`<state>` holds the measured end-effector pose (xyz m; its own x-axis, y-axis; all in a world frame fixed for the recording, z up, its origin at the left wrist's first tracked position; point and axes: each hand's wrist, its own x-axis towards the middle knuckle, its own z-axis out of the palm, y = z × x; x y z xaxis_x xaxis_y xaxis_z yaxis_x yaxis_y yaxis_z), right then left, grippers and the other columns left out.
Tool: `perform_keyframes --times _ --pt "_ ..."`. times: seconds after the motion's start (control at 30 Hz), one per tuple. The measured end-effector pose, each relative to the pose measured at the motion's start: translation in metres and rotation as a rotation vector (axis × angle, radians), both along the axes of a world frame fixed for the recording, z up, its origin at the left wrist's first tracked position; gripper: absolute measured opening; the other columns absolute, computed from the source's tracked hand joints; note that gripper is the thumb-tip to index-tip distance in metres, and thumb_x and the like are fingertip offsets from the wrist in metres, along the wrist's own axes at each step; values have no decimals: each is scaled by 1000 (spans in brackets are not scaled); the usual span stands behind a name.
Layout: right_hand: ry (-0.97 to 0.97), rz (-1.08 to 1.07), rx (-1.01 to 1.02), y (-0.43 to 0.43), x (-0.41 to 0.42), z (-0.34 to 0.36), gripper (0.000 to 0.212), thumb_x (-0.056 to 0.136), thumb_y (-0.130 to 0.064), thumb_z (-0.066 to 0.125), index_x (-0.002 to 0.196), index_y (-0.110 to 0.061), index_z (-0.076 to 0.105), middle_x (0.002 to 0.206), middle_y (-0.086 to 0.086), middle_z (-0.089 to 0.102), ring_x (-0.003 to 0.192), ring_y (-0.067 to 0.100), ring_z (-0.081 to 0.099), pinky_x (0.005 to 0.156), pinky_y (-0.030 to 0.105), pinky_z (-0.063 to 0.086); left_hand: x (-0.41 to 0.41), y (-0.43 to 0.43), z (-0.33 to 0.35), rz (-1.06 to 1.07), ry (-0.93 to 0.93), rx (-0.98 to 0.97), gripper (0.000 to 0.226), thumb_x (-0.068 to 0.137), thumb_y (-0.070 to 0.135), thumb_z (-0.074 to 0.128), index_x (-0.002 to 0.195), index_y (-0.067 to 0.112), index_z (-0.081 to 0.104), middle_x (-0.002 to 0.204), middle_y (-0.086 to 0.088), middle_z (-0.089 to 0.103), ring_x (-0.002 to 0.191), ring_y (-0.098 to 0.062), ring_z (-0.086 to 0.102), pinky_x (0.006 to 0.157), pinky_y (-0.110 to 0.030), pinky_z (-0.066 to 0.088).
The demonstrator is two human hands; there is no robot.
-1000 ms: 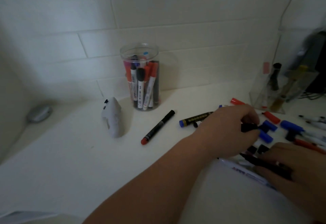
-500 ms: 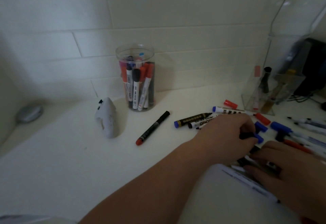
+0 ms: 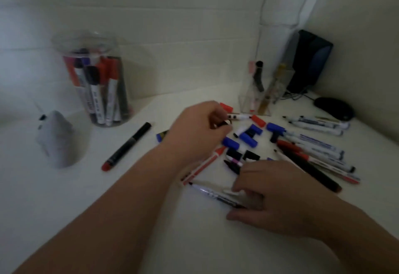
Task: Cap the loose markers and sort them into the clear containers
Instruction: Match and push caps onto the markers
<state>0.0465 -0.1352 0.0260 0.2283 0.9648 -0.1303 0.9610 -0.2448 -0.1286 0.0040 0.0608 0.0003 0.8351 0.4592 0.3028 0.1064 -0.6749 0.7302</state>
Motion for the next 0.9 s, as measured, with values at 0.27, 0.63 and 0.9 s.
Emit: perform_keyframes --times 0.27,0.63,0.9 --pt "14 -8 -85 -4 9 -9 32 96 -60 44 101 -34 62 96 -15 54 88 1 50 84 24 47 -14 15 17 5 -13 -36 21 83 34 80 99 32 67 84 16 69 74 4 60 65 -6 44" --pt "59 -47 -143 -9 18 -9 28 93 -62 49 109 -40 56 102 -19 52 93 -3 49 89 22 47 -24 10 29 -209 271 81 16 78 34 84 90 33 72 76 32 66 69 8 62 63 -7 45" --pt "63 -61 -212 -12 23 -5 22 94 -60 49 102 -41 57 98 -19 52 90 -4 48 88 20 45 -37 3 42 -411 800 26 16 84 32 79 91 23 68 71 12 75 63 -4 72 65 -15 55"
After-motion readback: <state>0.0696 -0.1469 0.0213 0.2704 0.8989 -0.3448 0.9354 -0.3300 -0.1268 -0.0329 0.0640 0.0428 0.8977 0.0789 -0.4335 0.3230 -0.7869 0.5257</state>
